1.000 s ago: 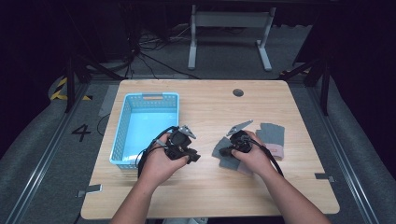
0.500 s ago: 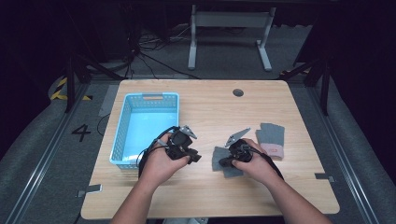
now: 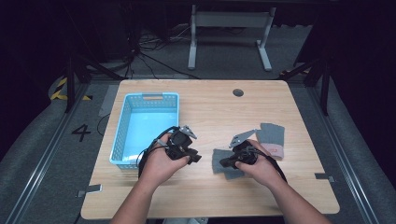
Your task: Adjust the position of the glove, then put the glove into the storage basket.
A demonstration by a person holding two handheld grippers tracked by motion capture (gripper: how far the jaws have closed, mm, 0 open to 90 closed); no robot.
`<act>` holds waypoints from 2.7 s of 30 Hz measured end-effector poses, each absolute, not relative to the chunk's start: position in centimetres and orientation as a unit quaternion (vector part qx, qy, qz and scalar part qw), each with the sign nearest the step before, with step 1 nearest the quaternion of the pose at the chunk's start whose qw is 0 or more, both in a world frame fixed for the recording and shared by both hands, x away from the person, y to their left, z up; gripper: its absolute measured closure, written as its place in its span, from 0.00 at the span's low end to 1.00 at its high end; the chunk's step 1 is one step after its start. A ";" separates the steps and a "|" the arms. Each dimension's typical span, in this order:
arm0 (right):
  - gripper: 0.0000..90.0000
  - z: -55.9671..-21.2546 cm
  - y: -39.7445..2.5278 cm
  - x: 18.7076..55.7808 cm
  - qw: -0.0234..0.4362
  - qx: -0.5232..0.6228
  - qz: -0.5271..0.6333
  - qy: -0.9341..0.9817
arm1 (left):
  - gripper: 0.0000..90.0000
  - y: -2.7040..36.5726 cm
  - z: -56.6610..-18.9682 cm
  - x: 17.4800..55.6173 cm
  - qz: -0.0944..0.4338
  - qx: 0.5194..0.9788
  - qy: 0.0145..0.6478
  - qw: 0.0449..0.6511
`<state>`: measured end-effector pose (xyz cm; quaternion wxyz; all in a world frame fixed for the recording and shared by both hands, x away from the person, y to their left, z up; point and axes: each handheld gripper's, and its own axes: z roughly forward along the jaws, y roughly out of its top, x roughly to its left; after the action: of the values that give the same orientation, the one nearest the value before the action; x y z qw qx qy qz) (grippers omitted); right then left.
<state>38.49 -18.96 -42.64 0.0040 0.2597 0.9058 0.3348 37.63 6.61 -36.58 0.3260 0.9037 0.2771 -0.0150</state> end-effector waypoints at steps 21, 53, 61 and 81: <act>0.92 -37.5 -25.9 37.5 0.066 0.311 0.384 0.867 | 0.80 6.9 -36.2 37.4 -0.016 0.902 0.277 0.332; 1.00 -42.7 -30.5 40.6 0.085 0.423 0.272 0.860 | 0.78 6.6 -36.7 37.7 -0.018 0.904 0.278 0.323; 1.00 -42.7 -30.9 40.6 0.084 0.429 0.270 0.858 | 0.78 6.6 -36.6 37.7 -0.019 0.903 0.278 0.327; 0.99 -43.1 -33.6 40.0 0.085 0.457 0.264 0.845 | 0.76 5.4 -36.5 38.3 -0.029 0.907 0.261 0.328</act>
<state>40.00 -33.58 -43.14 0.0851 0.4570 0.8453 0.2635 38.29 5.44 -36.51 0.3284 0.9072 0.2614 -0.0288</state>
